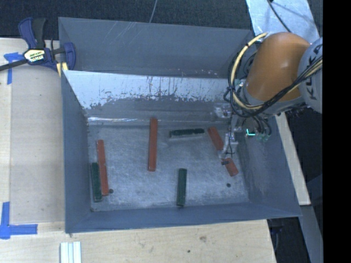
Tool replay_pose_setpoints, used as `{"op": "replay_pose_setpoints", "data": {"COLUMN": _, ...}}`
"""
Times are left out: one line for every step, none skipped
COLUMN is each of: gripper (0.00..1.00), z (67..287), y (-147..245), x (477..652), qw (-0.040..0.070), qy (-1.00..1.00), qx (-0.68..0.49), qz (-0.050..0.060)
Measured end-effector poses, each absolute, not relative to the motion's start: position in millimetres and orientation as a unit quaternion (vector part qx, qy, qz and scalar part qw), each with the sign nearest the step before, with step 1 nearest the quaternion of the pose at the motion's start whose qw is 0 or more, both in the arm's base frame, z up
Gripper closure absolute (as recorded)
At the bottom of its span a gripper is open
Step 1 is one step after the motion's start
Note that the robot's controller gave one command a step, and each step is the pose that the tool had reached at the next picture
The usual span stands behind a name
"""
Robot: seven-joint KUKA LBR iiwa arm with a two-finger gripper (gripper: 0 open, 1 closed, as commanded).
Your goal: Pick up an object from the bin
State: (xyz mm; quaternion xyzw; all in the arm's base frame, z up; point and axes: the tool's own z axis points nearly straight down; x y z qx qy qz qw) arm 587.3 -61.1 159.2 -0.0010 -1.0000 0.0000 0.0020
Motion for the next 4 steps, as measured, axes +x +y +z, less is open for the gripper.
{"op": "replay_pose_setpoints", "data": {"gripper": 0.00, "z": 164, "y": -61, "x": 589.2, "qw": -0.002, "qy": -1.000, "qx": 0.000, "qz": 0.000}}
{"op": "replay_pose_setpoints", "data": {"gripper": 0.00, "z": 121, "y": -100, "x": 596.8, "qw": -0.003, "qy": -0.998, "qx": -0.057, "qz": 0.000}}
{"op": "replay_pose_setpoints", "data": {"gripper": 0.00, "z": 68, "y": -114, "x": 586.7, "qw": 0.000, "qy": -0.993, "qx": -0.115, "qz": 0.000}}
{"op": "replay_pose_setpoints", "data": {"gripper": 0.00, "z": 70, "y": -118, "x": 577.7, "qw": -0.001, "qy": -0.992, "qx": -0.124, "qz": 0.000}}
